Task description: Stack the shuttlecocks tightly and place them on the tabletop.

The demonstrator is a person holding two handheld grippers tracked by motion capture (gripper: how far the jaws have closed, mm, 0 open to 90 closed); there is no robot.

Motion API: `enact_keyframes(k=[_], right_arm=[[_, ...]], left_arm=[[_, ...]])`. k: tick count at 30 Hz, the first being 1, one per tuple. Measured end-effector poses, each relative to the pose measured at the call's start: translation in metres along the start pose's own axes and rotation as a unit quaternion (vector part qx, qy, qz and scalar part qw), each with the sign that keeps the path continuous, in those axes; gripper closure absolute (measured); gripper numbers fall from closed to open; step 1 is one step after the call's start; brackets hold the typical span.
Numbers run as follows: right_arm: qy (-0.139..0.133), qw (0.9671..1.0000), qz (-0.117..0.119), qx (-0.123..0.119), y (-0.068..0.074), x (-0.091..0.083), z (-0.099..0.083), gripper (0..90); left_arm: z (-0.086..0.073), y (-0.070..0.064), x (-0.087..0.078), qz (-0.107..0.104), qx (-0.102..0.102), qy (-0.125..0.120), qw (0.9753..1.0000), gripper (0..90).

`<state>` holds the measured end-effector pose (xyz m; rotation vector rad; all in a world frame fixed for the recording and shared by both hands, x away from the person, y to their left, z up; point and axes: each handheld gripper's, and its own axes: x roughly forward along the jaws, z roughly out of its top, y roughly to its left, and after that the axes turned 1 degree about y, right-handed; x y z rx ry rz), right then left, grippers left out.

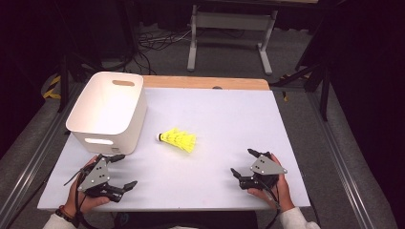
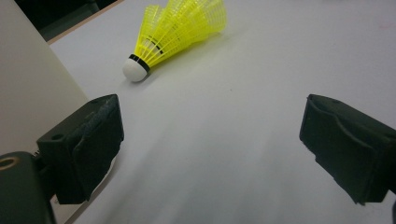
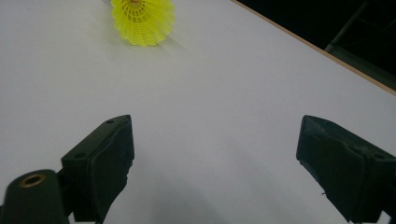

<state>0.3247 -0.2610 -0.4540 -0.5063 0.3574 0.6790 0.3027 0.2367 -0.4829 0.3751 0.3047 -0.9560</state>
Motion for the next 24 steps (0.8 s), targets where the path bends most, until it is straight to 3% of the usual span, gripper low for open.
enact_keyframes(k=[20,24], right_arm=[[-0.003,0.9998,0.021,-0.004,0.005,0.01,0.012,11.5],[-0.005,0.9994,0.034,-0.004,0.007,0.013,0.014,11.5]], left_arm=[[-0.005,0.0,-0.009,0.004,-0.006,-0.003,1.0,7.2],[-0.006,0.0,-0.011,0.008,-0.009,-0.002,0.9999,7.0]])
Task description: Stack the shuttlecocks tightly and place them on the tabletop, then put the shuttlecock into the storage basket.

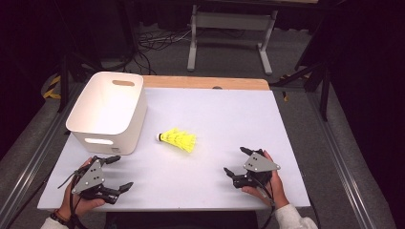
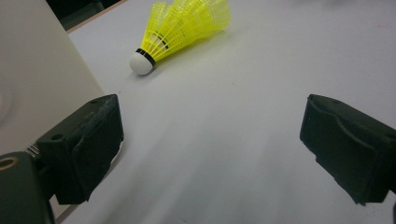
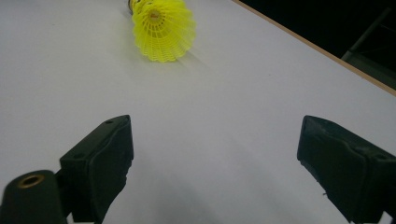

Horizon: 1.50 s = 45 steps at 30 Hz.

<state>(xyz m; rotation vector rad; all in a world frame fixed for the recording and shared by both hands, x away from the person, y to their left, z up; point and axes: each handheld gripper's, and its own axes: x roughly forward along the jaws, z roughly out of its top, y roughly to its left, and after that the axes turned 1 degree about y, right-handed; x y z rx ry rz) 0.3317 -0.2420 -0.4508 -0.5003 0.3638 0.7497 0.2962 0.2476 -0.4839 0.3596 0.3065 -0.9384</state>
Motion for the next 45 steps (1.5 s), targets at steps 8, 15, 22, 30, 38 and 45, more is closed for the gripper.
enact_keyframes(k=[8,15,22,30,38,45], right_arm=[[-0.002,0.9999,0.016,0.004,0.002,0.008,0.009,11.4],[0.007,0.9995,0.031,0.003,0.005,0.019,0.018,11.5],[0.014,0.9982,0.056,0.014,0.009,0.039,0.033,11.5],[0.03,0.9943,0.101,0.017,0.018,0.072,0.051,15.7],[0.062,0.9893,0.131,0.015,0.031,0.105,0.064,23.5],[0.08,0.9878,0.131,0.025,0.035,0.128,0.073,29.1]], left_arm=[[0.001,0.0,-0.001,0.004,0.0,-0.002,1.0,7.0],[0.001,0.001,0.003,0.0,0.002,0.003,1.0,7.0],[0.002,0.0,0.004,-0.002,0.005,0.003,1.0,7.0],[0.001,0.001,0.001,0.002,0.001,-0.001,1.0,7.1],[0.003,-0.003,0.0,-0.002,0.008,-0.001,1.0,7.0],[0.003,-0.005,0.003,-0.012,0.006,0.001,0.9999,7.5]])
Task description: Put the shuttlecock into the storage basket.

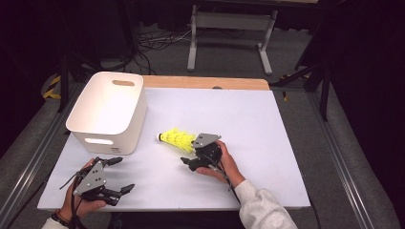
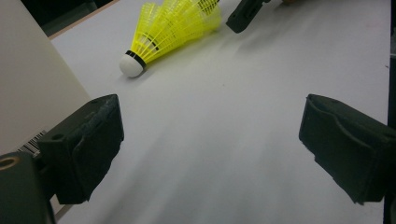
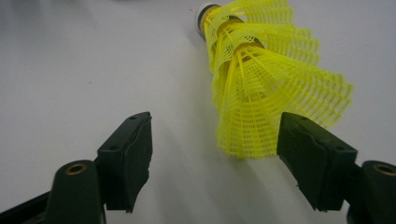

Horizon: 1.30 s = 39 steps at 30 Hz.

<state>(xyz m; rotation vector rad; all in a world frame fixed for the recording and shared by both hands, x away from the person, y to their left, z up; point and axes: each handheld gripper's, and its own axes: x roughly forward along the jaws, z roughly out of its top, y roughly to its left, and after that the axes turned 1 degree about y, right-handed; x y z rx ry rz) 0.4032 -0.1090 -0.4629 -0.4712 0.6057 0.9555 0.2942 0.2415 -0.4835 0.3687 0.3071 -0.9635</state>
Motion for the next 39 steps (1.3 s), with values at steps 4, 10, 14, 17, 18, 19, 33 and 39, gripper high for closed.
enact_keyframes(k=[4,10,14,17,18,19,33,39], right_arm=[[0.001,0.9996,0.019,0.021,-0.003,0.014,0.006,31.9],[0.007,0.9993,0.019,0.031,-0.003,0.029,0.019,32.7],[0.012,0.9988,0.016,0.044,-0.004,0.039,0.027,37.9],[0.006,0.9979,0.006,0.064,-0.008,0.042,0.031,43.7],[0.006,0.9981,-0.008,0.06,-0.01,0.043,0.033,45.2],[0.007,0.9979,-0.018,0.062,-0.011,0.044,0.034,45.1],[0.013,0.9966,-0.072,0.038,-0.024,0.072,0.06,80.6],[0.001,0.9973,-0.066,0.031,-0.021,0.073,0.064,85.9]], left_arm=[[0.0,0.001,0.0,-0.005,-0.003,-0.001,1.0,8.0],[0.001,-0.002,0.002,-0.011,0.002,0.002,0.9999,8.3],[0.001,-0.003,0.004,-0.018,0.002,0.005,0.9998,8.9],[0.001,-0.005,0.006,-0.024,0.006,0.009,0.9997,9.2],[0.001,-0.006,0.007,-0.026,0.007,0.01,0.9996,9.3],[0.001,-0.006,0.007,-0.026,0.007,0.01,0.9996,9.3],[0.0,-0.003,0.01,-0.031,0.003,0.014,0.9994,9.5],[-0.001,-0.001,0.01,-0.021,-0.002,0.016,0.9996,8.0]])
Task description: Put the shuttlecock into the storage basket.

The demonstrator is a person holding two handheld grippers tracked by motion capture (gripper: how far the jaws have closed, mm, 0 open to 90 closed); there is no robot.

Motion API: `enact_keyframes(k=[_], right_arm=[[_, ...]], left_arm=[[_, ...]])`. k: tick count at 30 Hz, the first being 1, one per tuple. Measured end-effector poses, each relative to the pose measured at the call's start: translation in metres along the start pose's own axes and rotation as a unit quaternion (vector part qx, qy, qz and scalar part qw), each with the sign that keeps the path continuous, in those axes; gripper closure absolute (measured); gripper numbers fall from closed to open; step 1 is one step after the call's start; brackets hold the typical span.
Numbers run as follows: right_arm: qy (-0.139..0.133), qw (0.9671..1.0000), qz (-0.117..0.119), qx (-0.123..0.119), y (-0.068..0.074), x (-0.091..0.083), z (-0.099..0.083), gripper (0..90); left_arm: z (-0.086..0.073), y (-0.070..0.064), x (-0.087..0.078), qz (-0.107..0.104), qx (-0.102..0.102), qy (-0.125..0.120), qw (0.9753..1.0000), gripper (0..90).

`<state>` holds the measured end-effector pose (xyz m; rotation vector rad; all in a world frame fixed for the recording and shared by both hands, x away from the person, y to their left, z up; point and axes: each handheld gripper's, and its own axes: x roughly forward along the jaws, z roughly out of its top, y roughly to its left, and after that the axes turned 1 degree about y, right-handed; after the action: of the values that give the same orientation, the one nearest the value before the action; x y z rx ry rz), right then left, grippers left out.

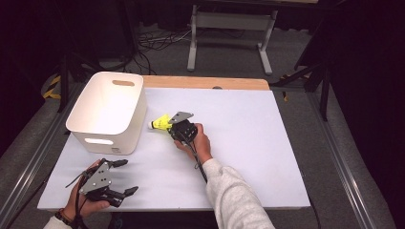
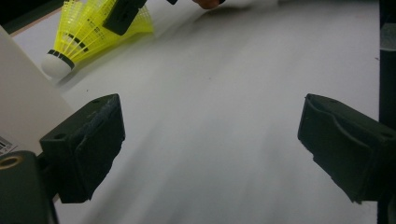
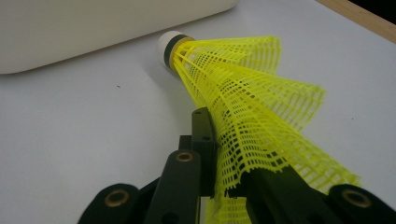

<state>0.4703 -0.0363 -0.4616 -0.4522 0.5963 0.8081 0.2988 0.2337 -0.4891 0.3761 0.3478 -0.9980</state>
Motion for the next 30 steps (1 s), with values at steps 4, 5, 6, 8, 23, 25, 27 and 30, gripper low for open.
enact_keyframes(k=[4,5,6,8,23,25,27,30], right_arm=[[-0.006,0.9999,0.011,0.006,0.001,-0.004,-0.002,86.1],[-0.008,0.9999,0.012,0.006,0.002,-0.005,-0.002,86.1],[-0.012,0.9998,0.014,0.007,0.002,-0.007,-0.003,86.1],[-0.02,0.9996,0.017,0.008,0.003,-0.012,-0.004,86.0],[-0.066,0.9968,0.044,-0.009,0.002,-0.071,-0.026,86.0],[-0.073,0.9958,0.054,-0.007,0.002,-0.084,-0.032,85.9],[-0.074,0.9956,0.056,-0.009,0.002,-0.087,-0.033,85.9],[-0.075,0.9953,0.055,-0.028,0.006,-0.101,-0.032,85.9]], left_arm=[[0.0,0.002,0.0,0.006,-0.009,-0.001,0.9999,7.5],[0.0,0.002,0.0,0.007,-0.009,-0.001,0.9999,7.4],[0.0,0.002,0.0,0.008,-0.009,0.001,0.9999,7.5],[0.0,0.001,0.0,0.014,-0.009,0.002,0.9999,7.3],[0.019,0.004,0.031,0.036,-0.011,0.035,0.9987,8.2],[0.028,0.005,0.046,0.049,-0.008,0.045,0.9978,10.4],[0.034,0.005,0.055,0.056,-0.007,0.049,0.9972,11.0],[0.047,0.007,0.069,0.068,0.003,0.047,0.9966,14.4]])
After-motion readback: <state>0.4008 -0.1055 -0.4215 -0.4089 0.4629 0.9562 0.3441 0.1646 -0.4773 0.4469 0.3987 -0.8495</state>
